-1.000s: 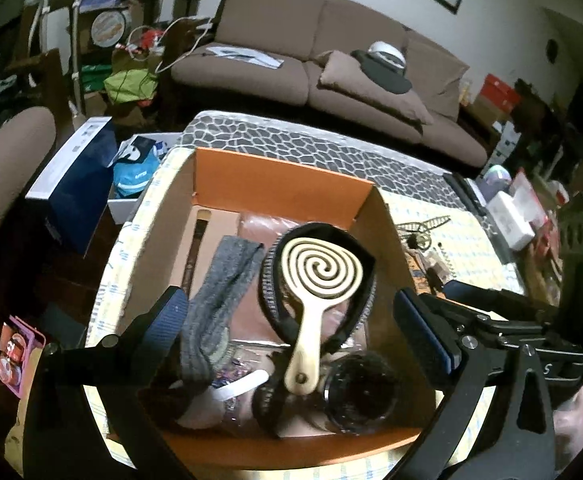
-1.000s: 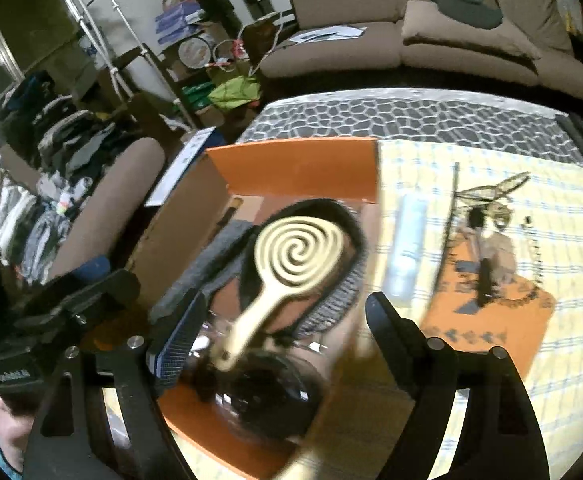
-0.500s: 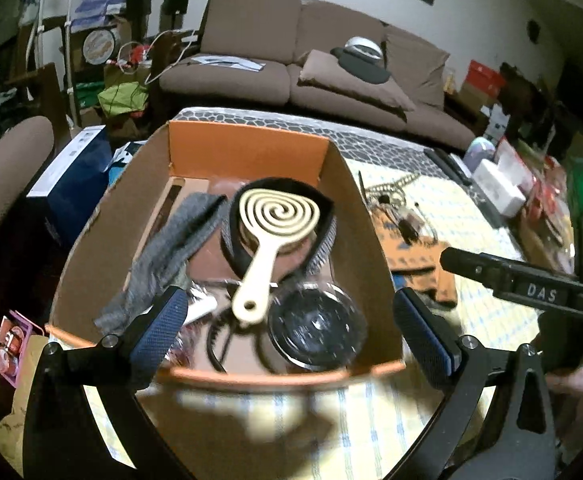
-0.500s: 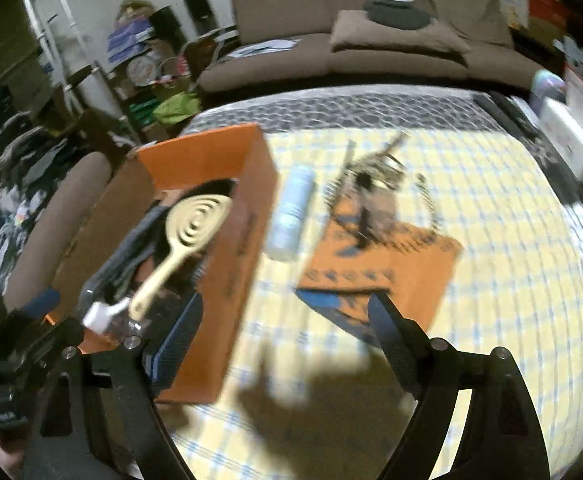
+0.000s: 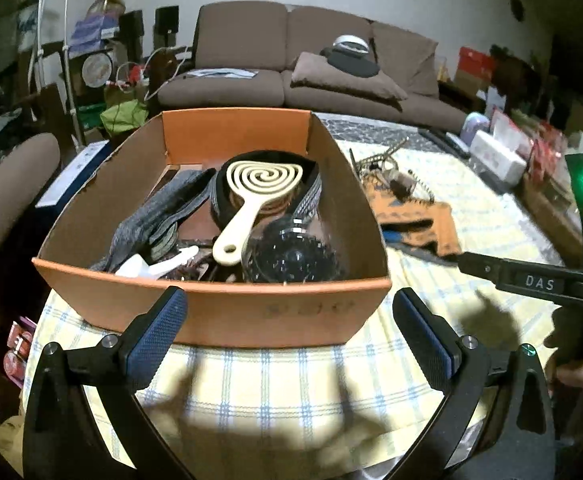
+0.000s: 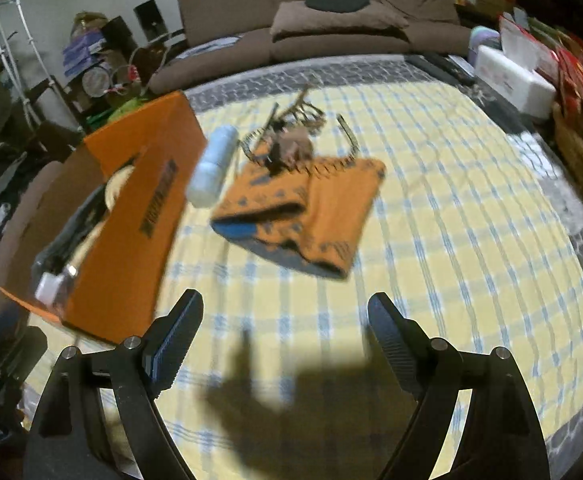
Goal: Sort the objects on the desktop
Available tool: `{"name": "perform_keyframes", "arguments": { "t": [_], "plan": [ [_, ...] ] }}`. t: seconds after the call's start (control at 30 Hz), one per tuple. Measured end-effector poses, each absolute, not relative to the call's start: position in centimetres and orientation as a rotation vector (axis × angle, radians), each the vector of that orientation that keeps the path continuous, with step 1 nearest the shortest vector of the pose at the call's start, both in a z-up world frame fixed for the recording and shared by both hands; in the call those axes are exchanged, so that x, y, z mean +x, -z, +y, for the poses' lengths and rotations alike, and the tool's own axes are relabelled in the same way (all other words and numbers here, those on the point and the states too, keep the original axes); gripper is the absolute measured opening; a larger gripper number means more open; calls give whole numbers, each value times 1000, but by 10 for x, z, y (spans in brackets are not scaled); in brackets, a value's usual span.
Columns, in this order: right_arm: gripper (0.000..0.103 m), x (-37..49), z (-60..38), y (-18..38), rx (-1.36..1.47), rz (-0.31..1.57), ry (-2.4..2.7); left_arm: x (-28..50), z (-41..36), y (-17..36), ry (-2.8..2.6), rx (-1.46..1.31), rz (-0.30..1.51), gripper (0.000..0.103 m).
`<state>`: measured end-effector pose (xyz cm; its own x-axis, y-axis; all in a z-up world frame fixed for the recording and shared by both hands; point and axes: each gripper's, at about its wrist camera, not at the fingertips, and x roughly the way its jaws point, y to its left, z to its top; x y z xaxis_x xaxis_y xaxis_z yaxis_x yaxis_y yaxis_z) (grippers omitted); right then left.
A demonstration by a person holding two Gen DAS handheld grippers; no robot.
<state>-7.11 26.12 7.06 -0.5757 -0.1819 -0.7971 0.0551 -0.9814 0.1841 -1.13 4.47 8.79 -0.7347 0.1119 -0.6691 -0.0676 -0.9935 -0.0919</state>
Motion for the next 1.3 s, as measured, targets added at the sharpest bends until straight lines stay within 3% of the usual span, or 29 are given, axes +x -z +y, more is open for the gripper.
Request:
{"name": "perform_keyframes", "arguments": {
  "t": [0.37, 0.63, 0.73, 1.3],
  "plan": [
    [88, -50, 259, -22, 1488, -157, 2676, -22, 47, -32, -2811, -1305, -68, 103],
    [103, -41, 247, -13, 1397, -58, 2719, -32, 44, -7, -2776, -1420, -81, 103],
    [103, -40, 238, -11, 1385, 39, 2748, -31, 44, -7, -2776, -1420, -80, 103],
    [103, -40, 240, -11, 1390, 49, 2752, -33, 51, -5, -2777, -1451, -21, 103]
  ]
}}
